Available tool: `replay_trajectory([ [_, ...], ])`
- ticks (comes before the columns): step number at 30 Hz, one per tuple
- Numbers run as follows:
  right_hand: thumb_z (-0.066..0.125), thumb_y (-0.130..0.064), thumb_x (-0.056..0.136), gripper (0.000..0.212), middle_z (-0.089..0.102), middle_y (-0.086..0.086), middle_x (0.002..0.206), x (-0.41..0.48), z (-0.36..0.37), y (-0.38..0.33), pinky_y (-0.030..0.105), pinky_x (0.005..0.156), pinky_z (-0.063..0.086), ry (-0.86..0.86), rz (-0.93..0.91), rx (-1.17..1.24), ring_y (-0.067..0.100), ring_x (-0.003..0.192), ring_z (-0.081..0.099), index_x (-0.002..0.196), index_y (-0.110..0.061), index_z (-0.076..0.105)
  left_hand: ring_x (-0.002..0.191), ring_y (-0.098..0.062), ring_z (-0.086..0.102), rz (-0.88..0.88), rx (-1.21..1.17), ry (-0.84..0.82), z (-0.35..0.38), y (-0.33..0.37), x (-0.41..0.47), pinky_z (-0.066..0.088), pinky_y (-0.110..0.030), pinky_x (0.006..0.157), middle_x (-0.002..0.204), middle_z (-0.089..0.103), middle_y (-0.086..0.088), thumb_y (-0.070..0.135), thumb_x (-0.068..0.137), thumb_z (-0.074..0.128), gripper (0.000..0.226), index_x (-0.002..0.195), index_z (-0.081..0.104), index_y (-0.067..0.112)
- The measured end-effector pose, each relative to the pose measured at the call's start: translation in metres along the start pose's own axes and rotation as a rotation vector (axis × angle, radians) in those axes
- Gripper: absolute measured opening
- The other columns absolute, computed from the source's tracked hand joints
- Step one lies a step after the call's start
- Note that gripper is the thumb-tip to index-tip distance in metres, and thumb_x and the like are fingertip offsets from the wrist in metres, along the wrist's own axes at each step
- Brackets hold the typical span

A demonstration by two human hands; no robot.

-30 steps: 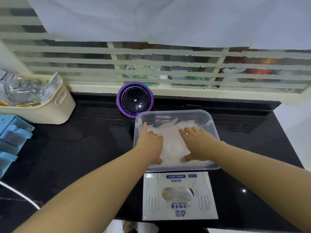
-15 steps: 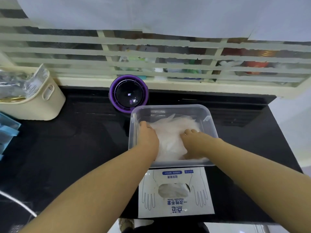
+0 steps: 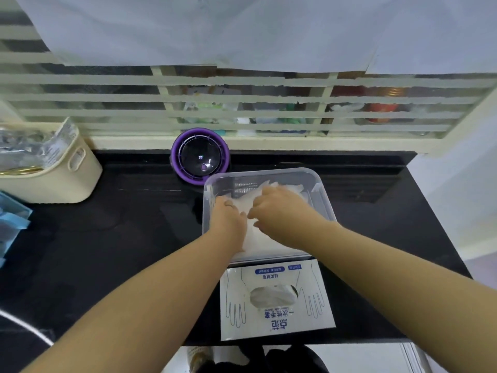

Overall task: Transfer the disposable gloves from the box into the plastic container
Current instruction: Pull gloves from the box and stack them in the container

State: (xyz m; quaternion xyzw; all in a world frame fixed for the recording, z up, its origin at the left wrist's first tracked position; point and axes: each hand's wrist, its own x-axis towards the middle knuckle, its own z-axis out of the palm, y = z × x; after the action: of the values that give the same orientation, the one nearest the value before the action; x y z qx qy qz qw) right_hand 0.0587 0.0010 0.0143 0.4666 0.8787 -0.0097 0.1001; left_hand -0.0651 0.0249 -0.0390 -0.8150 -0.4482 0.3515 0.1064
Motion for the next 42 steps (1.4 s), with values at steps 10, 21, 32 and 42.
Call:
replay_trajectory([
  [10,0.054,-0.017,0.093,0.041,0.043,0.013,0.131,0.005,0.065,0.029,0.036,0.097,0.044,-0.543,0.376,0.197,0.030,0.114,0.052,0.131,-0.005,0.045,0.127,-0.029,0.041,0.022,0.015,-0.030,0.011,0.004,0.004,0.021,-0.045,0.109,0.137,0.049,-0.011,0.060,0.091,0.045,0.066,0.140,0.037,0.016],
  [21,0.063,-0.032,0.089,0.056,0.055,0.009,0.132,-0.025,-0.004,0.049,0.037,0.100,0.044,-0.409,0.385,0.284,0.027,0.115,0.055,0.137,-0.012,0.043,0.120,-0.027,0.050,0.178,-0.234,-0.065,-0.018,-0.028,-0.022,0.030,-0.043,0.106,0.128,0.058,-0.005,0.039,0.103,0.034,0.042,0.125,0.057,0.013],
  [32,0.053,-0.028,0.096,0.025,0.066,-0.007,0.116,-0.073,-0.052,-0.003,0.021,0.096,0.042,-0.228,0.087,0.355,0.007,0.099,0.058,0.117,-0.023,0.066,0.101,-0.018,0.063,0.322,-0.534,0.621,-0.010,-0.031,-0.080,0.054,-0.034,0.081,0.123,0.061,0.005,0.022,0.097,0.052,0.031,0.126,0.060,0.024],
  [42,0.044,-0.005,0.095,0.031,0.060,0.011,0.113,-0.081,0.068,-0.038,0.040,0.081,0.050,-0.494,-0.096,0.059,0.031,0.098,0.061,0.124,-0.011,0.053,0.126,-0.025,0.043,0.504,-0.382,0.240,0.052,0.020,-0.101,0.042,-0.038,0.098,0.146,0.035,-0.001,0.032,0.097,0.049,0.045,0.141,0.041,0.026],
])
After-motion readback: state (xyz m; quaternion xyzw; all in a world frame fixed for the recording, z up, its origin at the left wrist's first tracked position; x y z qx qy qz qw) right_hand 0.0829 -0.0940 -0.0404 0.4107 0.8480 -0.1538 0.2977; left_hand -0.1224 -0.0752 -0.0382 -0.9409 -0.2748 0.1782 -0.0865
